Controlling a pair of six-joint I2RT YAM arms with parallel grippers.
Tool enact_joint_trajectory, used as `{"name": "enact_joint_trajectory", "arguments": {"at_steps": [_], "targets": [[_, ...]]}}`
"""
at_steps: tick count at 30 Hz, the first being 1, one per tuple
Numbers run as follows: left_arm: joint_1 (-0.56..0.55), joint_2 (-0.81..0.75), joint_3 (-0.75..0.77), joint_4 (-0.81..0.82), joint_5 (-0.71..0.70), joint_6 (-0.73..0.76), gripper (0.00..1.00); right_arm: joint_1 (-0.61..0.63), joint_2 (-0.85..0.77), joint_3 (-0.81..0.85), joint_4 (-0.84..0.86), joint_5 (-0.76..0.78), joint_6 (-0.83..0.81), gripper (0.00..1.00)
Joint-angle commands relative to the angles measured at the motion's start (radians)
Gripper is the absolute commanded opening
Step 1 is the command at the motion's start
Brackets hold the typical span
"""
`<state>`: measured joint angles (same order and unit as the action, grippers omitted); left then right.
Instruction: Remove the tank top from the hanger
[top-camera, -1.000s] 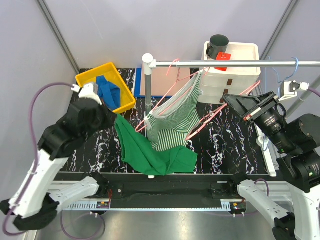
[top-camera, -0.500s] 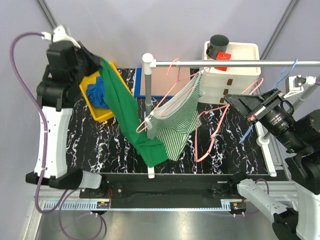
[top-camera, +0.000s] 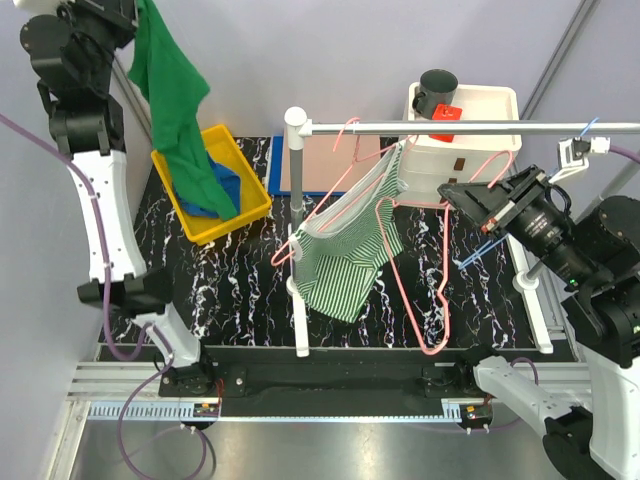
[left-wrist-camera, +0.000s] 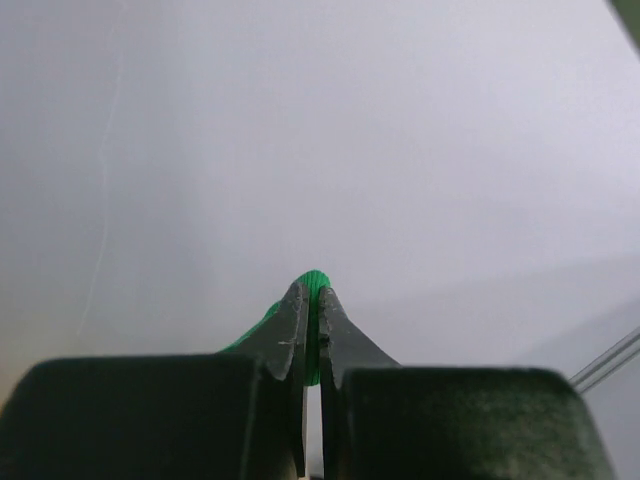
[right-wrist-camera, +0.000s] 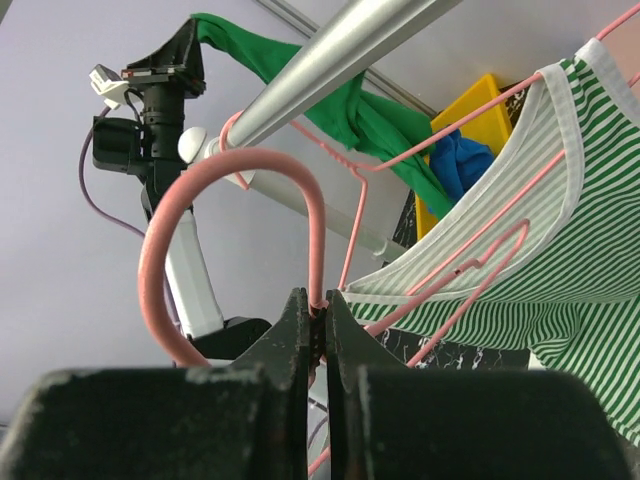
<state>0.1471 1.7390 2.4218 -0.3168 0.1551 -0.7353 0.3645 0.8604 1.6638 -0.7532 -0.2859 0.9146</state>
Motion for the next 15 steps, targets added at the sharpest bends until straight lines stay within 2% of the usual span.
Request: {"name": "enact_joint_trajectory", "arguments": {"at_steps": [1, 4, 9, 12, 13, 15], "targets": [[0.087, 0.077, 0.106, 0.3, 0.133, -0.186, 0.0, 0.001, 0.038, 0.036, 0.023, 0.014, -0.048, 0.0], [0.13, 0.102, 0.099, 0.349, 0.147, -0.234, 0.0, 0.001, 0.057, 0.047, 0.025, 0.025, -0.062, 0.0], [0.14, 0.122, 0.027, 0.366, 0.204, -0.239, 0.0, 0.002, 0.077, 0.051, 0.026, 0.036, -0.074, 0.0], [0.138, 0.085, -0.087, 0.351, 0.222, -0.201, 0.0, -0.001, 0.086, 0.039, 0.029, 0.039, -0.065, 0.0], [0.137, 0.065, -0.183, 0.349, 0.21, -0.167, 0.0, 0.001, 0.088, 0.037, 0.029, 0.039, -0.063, 0.0], [0.134, 0.03, -0.271, 0.32, 0.189, -0.125, 0.0, 0.001, 0.089, 0.031, 0.031, 0.045, -0.06, 0.0]]}}
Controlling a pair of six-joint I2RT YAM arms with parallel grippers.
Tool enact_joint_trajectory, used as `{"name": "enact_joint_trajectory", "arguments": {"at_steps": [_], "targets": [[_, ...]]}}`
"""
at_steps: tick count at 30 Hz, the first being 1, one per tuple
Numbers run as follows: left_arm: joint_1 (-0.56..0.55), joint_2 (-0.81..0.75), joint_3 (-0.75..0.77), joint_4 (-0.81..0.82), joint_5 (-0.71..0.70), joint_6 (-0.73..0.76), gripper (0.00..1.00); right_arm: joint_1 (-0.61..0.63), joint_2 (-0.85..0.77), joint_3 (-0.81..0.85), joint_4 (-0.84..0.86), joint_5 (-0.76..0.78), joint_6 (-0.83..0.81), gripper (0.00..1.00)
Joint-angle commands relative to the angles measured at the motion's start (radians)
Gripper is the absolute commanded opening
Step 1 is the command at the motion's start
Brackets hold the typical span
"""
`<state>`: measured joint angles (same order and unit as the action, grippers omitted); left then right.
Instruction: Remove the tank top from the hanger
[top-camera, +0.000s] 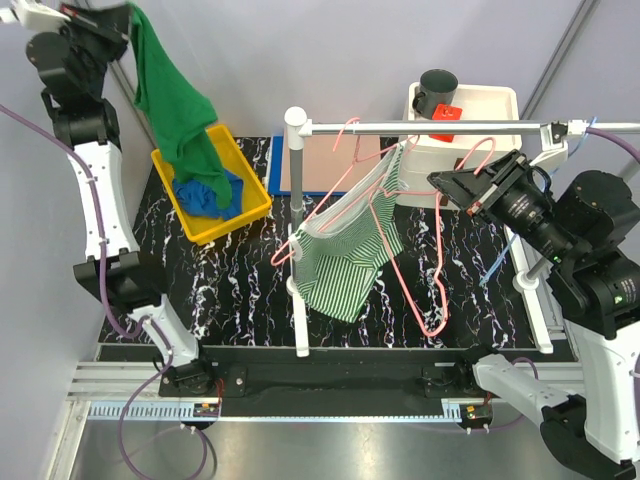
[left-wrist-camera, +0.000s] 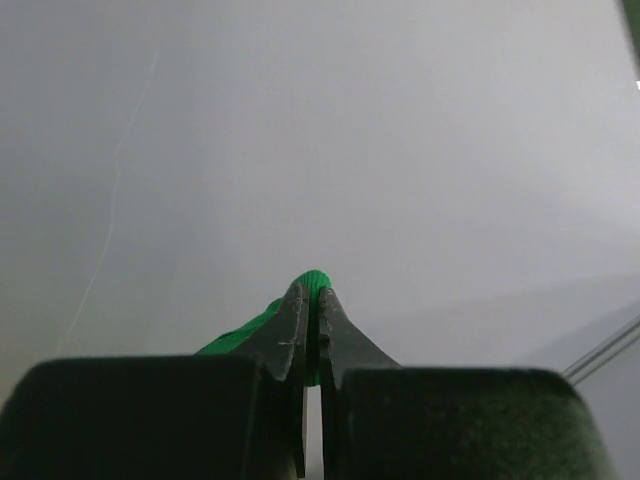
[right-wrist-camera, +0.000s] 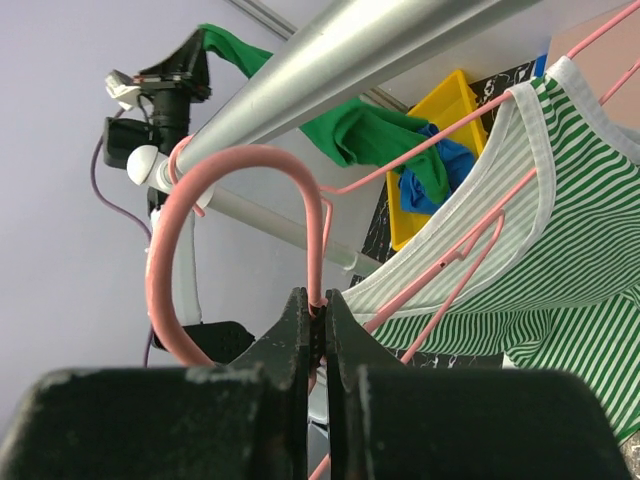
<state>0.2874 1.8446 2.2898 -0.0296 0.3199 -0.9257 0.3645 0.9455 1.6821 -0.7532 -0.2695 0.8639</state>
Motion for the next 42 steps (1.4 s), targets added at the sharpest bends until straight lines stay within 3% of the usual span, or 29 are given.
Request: {"name": "enact_joint_trajectory", "arguments": {"at_steps": [1, 7, 10, 15, 16, 17, 22, 25, 35, 38, 42], "targets": [[-0.01, -0.106, -0.236, 0.007, 0.012, 0.098, 0.0, 0.002, 0.003, 0.011, 0.032, 0.03, -0.008, 0.0], [-0.025, -0.159, -0.619, -0.124, -0.126, 0.157, 0.0, 0.002, -0.011, -0.018, 0.035, 0.041, 0.006, 0.0], [-0.04, -0.084, -0.648, -0.18, -0.153, 0.2, 0.0, 0.002, -0.016, -0.021, 0.034, 0.038, 0.017, 0.0], [-0.048, 0.074, -0.561, -0.312, -0.084, 0.22, 0.03, 0.001, -0.019, -0.025, 0.034, 0.018, 0.037, 0.0], [-0.051, 0.082, -0.549, -0.337, -0.087, 0.226, 0.07, 0.002, -0.019, -0.022, 0.032, 0.016, 0.041, 0.0], [-0.056, 0.068, -0.543, -0.377, -0.102, 0.231, 0.23, 0.002, -0.017, -0.022, 0.029, 0.013, 0.043, 0.0], [-0.076, -0.048, -0.53, -0.437, -0.191, 0.232, 0.75, 0.001, -0.025, -0.01, 0.006, 0.016, 0.037, 0.0], [-0.094, -0.151, -0.518, -0.498, -0.244, 0.217, 0.9, 0.001, -0.021, -0.013, -0.006, 0.01, 0.026, 0.0], [-0.198, -0.517, -0.608, -0.716, -0.387, 0.128, 0.99, 0.001, -0.008, -0.045, -0.009, -0.06, -0.019, 0.0], [-0.209, -0.649, -0.636, -0.716, -0.332, 0.103, 0.98, 0.001, -0.02, -0.071, -0.012, -0.062, -0.032, 0.0], [-0.246, -0.792, -0.613, -0.721, -0.156, 0.084, 0.93, 0.001, -0.043, -0.136, -0.012, -0.066, -0.039, 0.0]]}}
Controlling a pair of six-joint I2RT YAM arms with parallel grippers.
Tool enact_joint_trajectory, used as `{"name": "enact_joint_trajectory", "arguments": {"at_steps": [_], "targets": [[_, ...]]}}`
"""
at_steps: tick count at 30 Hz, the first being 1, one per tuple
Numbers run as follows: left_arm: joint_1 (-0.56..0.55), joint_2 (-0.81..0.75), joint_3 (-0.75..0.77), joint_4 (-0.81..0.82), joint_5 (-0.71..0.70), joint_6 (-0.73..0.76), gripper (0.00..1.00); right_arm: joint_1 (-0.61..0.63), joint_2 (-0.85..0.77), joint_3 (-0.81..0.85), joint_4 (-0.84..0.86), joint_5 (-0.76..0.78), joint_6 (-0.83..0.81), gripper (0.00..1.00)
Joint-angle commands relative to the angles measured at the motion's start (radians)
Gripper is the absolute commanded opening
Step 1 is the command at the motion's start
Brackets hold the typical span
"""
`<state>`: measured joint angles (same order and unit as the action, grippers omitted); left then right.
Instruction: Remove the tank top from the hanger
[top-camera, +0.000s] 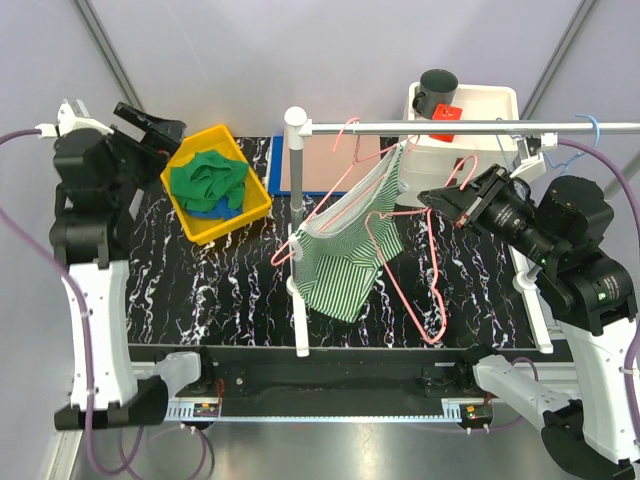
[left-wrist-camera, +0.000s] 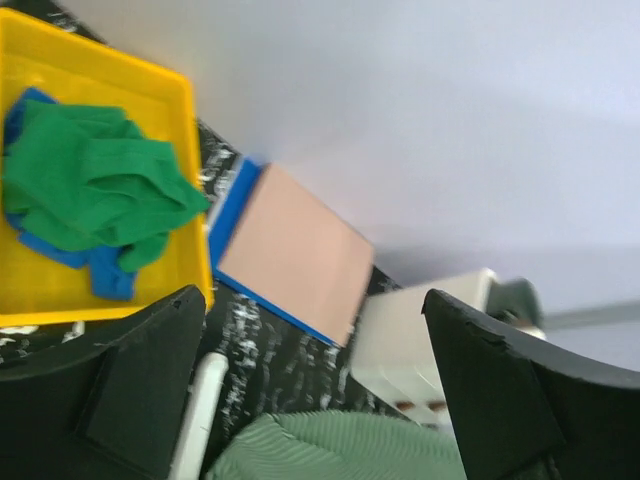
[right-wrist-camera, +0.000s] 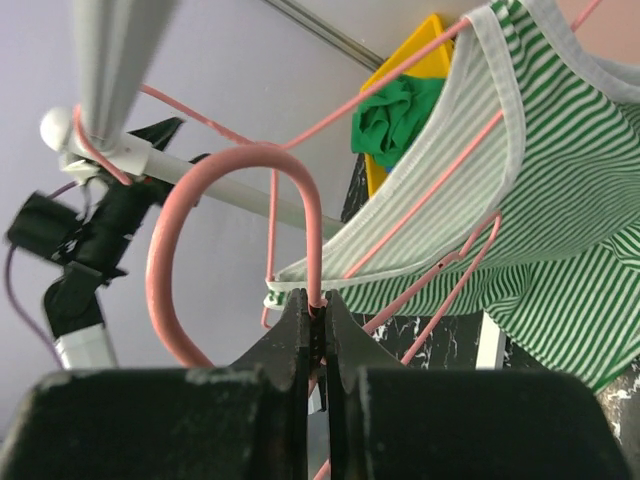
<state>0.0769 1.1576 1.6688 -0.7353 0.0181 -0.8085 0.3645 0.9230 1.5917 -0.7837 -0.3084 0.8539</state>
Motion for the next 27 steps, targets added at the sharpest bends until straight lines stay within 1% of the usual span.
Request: {"name": "enact_joint_trajectory", "arguments": {"at_steps": [1, 2, 4, 5, 6, 7, 9, 10, 12, 13, 15, 16, 17, 18, 19, 20, 22, 23, 24, 27], "targets": [[-0.054, -0.125, 0.012, -0.018, 0.169, -0.038, 0.92, 0.001, -0.026, -0.055, 0.018, -0.024, -0.032, 0.0], [-0.095, -0.16, 0.025, -0.016, 0.231, -0.052, 0.92, 0.001, -0.033, -0.062, 0.02, -0.023, -0.038, 0.0], [-0.164, -0.176, 0.043, -0.004, 0.295, -0.067, 0.92, 0.002, -0.044, -0.079, 0.017, -0.012, -0.042, 0.0], [-0.263, -0.173, 0.054, -0.001, 0.334, -0.072, 0.92, 0.001, -0.046, -0.085, 0.015, -0.006, -0.05, 0.0], [-0.323, -0.17, 0.063, 0.002, 0.338, -0.07, 0.92, 0.001, -0.047, -0.093, 0.014, -0.001, -0.058, 0.0], [-0.445, -0.167, 0.083, 0.005, 0.332, -0.072, 0.92, 0.002, -0.05, -0.096, 0.003, 0.015, -0.062, 0.0], [-0.57, -0.153, 0.115, 0.005, 0.271, -0.046, 0.91, 0.001, -0.05, -0.102, -0.012, 0.037, -0.079, 0.0], [-0.685, -0.144, 0.152, 0.004, 0.246, -0.037, 0.91, 0.001, -0.049, -0.104, -0.037, 0.067, -0.082, 0.0], [-0.793, -0.092, 0.193, 0.005, 0.185, -0.008, 0.91, 0.001, -0.043, -0.105, -0.067, 0.103, -0.09, 0.0], [-0.906, -0.066, 0.236, 0.005, 0.163, 0.008, 0.92, 0.002, -0.038, -0.105, -0.101, 0.139, -0.092, 0.0], [-1.03, -0.015, 0.282, 0.002, 0.067, 0.09, 0.92, 0.002, -0.033, -0.107, -0.138, 0.182, -0.09, 0.0], [-1.146, 0.044, 0.33, -0.001, 0.031, 0.127, 0.92, 0.001, -0.038, -0.108, -0.164, 0.224, -0.09, 0.0], [-1.202, 0.071, 0.353, -0.001, -0.056, 0.196, 0.92, 0.001, -0.041, -0.113, -0.175, 0.245, -0.084, 0.0], [-1.251, 0.102, 0.374, -0.003, -0.099, 0.227, 0.93, 0.002, -0.045, -0.113, -0.192, 0.262, -0.081, 0.0], [-1.334, 0.15, 0.419, -0.006, -0.137, 0.259, 0.94, 0.002, -0.047, -0.113, -0.202, 0.296, -0.078, 0.0], [-1.37, 0.178, 0.442, -0.009, -0.203, 0.326, 0.95, 0.001, -0.049, -0.107, -0.216, 0.304, -0.073, 0.0], [-1.449, 0.25, 0.511, -0.041, -0.266, 0.379, 0.97, 0.001, -0.047, -0.099, -0.261, 0.366, -0.062, 0.0], [-1.47, 0.27, 0.532, -0.056, -0.306, 0.417, 0.97, 0.001, -0.044, -0.087, -0.279, 0.38, -0.046, 0.0], [-1.483, 0.287, 0.56, -0.073, -0.317, 0.434, 0.98, 0.001, -0.044, -0.082, -0.302, 0.4, -0.042, 0.0], [-1.536, 0.344, 0.582, -0.104, -0.333, 0.502, 0.99, 0.002, -0.046, -0.082, -0.334, 0.44, -0.01, 0.0]]}}
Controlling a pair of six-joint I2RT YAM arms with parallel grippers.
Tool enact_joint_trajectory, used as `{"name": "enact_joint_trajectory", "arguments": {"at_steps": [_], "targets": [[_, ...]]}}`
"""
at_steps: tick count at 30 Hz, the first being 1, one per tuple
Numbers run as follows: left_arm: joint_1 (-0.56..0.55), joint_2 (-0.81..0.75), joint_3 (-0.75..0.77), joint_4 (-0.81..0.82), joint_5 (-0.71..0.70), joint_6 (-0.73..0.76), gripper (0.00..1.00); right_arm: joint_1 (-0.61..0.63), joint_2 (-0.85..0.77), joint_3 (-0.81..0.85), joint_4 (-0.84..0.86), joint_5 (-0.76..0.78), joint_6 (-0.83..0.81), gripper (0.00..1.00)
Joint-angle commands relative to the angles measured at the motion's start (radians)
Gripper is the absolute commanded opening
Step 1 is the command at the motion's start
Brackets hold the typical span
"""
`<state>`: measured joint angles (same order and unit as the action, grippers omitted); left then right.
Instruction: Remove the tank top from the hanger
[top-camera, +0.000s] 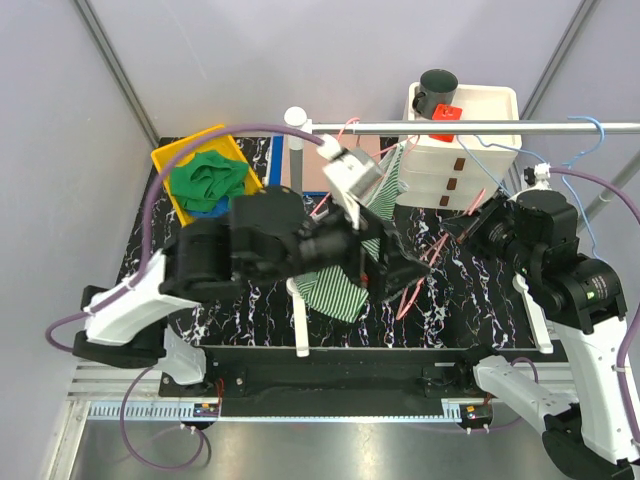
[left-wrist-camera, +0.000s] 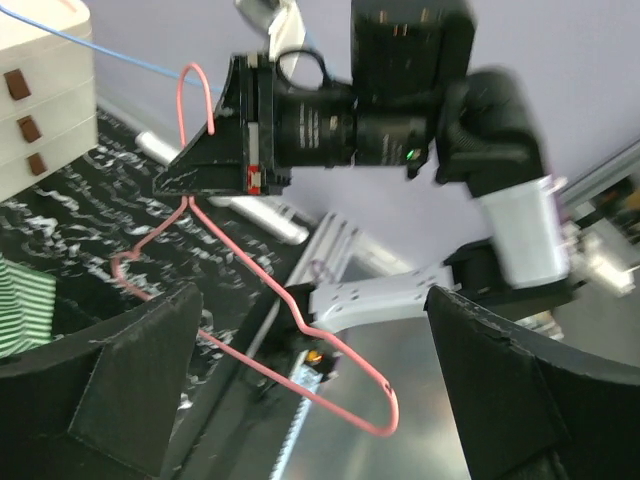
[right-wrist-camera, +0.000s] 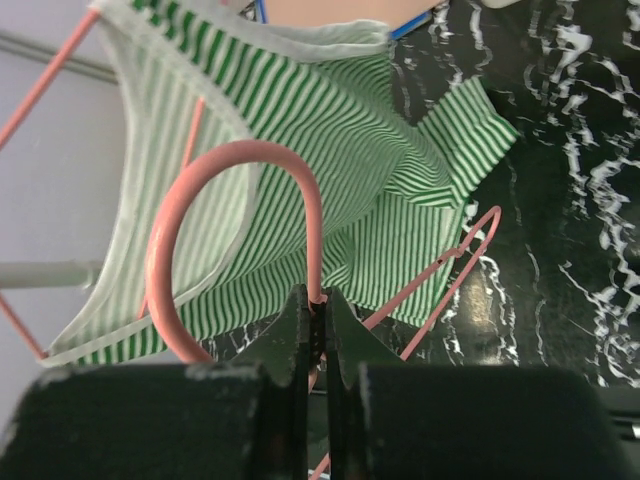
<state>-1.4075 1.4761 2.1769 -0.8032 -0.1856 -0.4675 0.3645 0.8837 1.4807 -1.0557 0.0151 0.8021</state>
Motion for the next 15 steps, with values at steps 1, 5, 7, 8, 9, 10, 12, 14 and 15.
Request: {"name": "enact_joint_trajectory", "arguments": {"at_steps": [1, 5, 7, 8, 9, 10, 12, 14, 15], "targets": [[-0.08, 0.032, 0.078, -0.045, -0.14, 0.182, 0.99, 0.002, -0.005, 0.027, -0.069, 0.123, 0.055, 0.0], [-0.119, 0.036, 0.055, -0.062, -0.135, 0.253, 0.99, 0.001, 0.009, 0.033, -0.086, 0.132, 0.072, 0.0], [-0.123, 0.026, 0.023, -0.068, -0.123, 0.259, 0.99, 0.001, 0.017, 0.036, -0.086, 0.128, 0.078, 0.0], [-0.123, 0.023, 0.011, -0.074, -0.129, 0.257, 0.99, 0.002, 0.02, 0.042, -0.083, 0.125, 0.077, 0.0], [-0.123, 0.024, -0.006, -0.089, -0.133, 0.256, 0.99, 0.001, 0.026, 0.047, -0.084, 0.118, 0.077, 0.0], [-0.123, 0.024, -0.014, -0.099, -0.138, 0.253, 0.99, 0.001, 0.027, 0.05, -0.082, 0.117, 0.077, 0.0], [-0.123, 0.032, -0.032, -0.117, -0.129, 0.253, 0.99, 0.001, 0.027, 0.058, -0.084, 0.111, 0.078, 0.0], [-0.123, 0.044, -0.039, -0.142, -0.123, 0.251, 0.99, 0.002, 0.024, 0.061, -0.086, 0.106, 0.089, 0.0], [-0.123, 0.05, -0.032, -0.154, -0.127, 0.248, 0.97, 0.001, 0.021, 0.061, -0.084, 0.1, 0.092, 0.0]]}}
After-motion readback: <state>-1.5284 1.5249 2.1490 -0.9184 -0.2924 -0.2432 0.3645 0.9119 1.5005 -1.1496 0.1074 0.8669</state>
